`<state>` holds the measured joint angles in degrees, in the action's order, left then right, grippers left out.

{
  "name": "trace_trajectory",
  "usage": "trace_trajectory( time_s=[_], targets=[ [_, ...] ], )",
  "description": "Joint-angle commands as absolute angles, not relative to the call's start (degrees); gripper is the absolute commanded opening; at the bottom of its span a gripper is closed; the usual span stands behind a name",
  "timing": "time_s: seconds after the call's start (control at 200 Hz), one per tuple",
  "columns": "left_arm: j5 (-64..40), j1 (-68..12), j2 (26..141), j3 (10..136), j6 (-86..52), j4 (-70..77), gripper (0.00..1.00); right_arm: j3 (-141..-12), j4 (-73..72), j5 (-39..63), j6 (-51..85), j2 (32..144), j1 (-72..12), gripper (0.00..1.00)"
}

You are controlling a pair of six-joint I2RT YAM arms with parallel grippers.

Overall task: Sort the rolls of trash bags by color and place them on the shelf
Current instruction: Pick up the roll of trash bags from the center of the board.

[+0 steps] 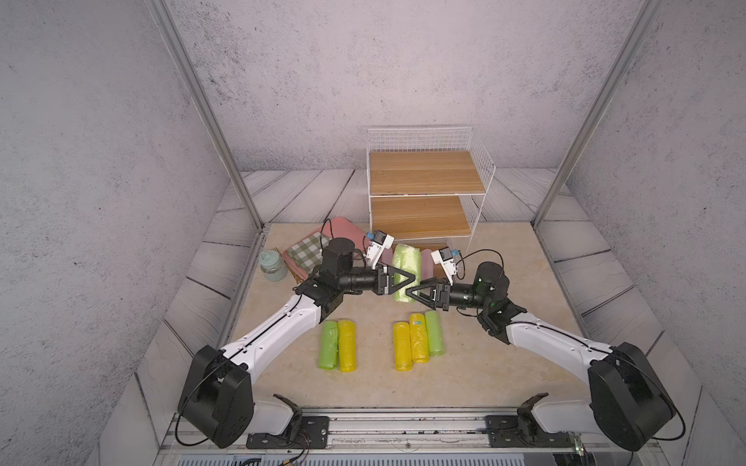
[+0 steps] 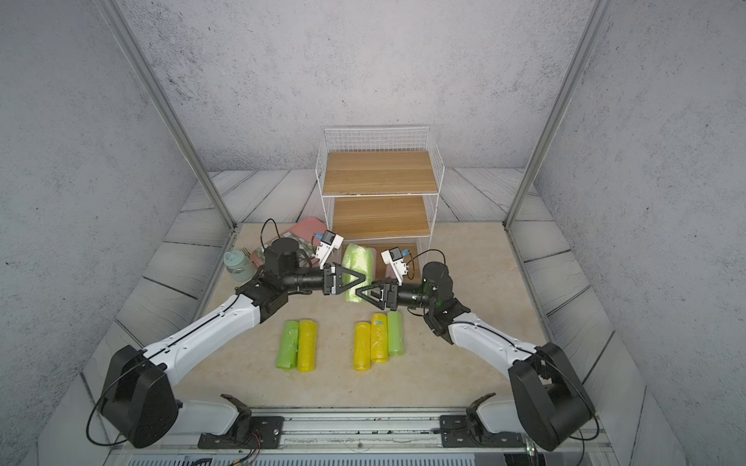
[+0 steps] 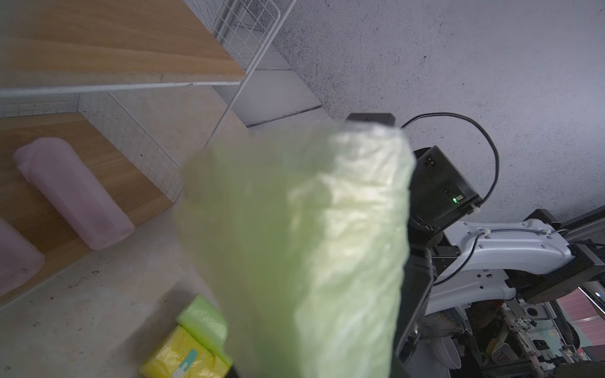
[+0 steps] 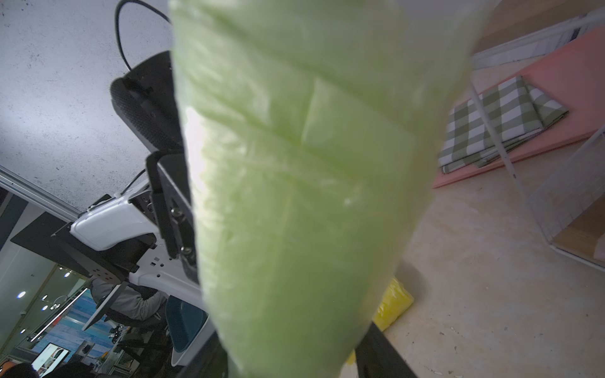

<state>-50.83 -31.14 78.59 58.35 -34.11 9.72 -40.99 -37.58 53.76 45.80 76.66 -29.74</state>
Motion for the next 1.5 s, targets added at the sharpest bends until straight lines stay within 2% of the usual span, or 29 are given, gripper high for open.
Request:
trace_trajectory(
  time_s=[0.0,0.305,0.41,0.495,0.636,0.816,1.061,1.096,1.301,1.496],
  targets=[
    [-51.9,-30.8,78.5,59.2,-34.2,13.6,0.0,-42.7,-39.0,54.8,46.3,78.0,-30.0,0.52],
    [-51.0,-30.8,78.4,59.1,-32.8,12.4,0.0,-43.9,-34.5,55.2,45.4,77.3,-30.0,0.17],
    [-49.9,-30.7,77.8,59.2,-31.6,10.9,0.13,-44.0,-31.0,54.5,43.6,76.0,-30.0,0.0],
    [-48.8,-30.7,76.9,58.9,-30.9,10.2,0.27,-44.3,-27.8,53.2,41.6,74.5,-29.9,0.0],
    [-47.5,-30.5,75.3,58.1,-29.9,9.0,0.55,-45.6,-21.5,51.0,37.8,71.9,-29.8,0.0],
    [-46.5,-29.6,73.0,56.9,-29.4,8.6,0.74,-47.5,-16.7,50.0,36.5,70.4,-29.1,0.0],
    [-43.9,-28.6,68.2,55.0,-26.9,4.7,0.91,-53.6,-6.3,48.7,32.1,70.8,-27.8,0.0],
    [-43.4,-28.3,67.3,54.5,-26.4,3.9,0.97,-54.5,-4.9,48.0,31.5,70.8,-27.7,0.0],
    [-38.8,-26.4,61.3,51.0,-24.9,0.4,0.97,-61.8,2.0,41.9,30.1,74.9,-27.0,0.0],
    [-36.3,-25.8,57.6,50.2,-21.3,-4.6,0.97,-68.3,2.1,37.6,33.3,80.9,-26.9,0.0]
  ],
)
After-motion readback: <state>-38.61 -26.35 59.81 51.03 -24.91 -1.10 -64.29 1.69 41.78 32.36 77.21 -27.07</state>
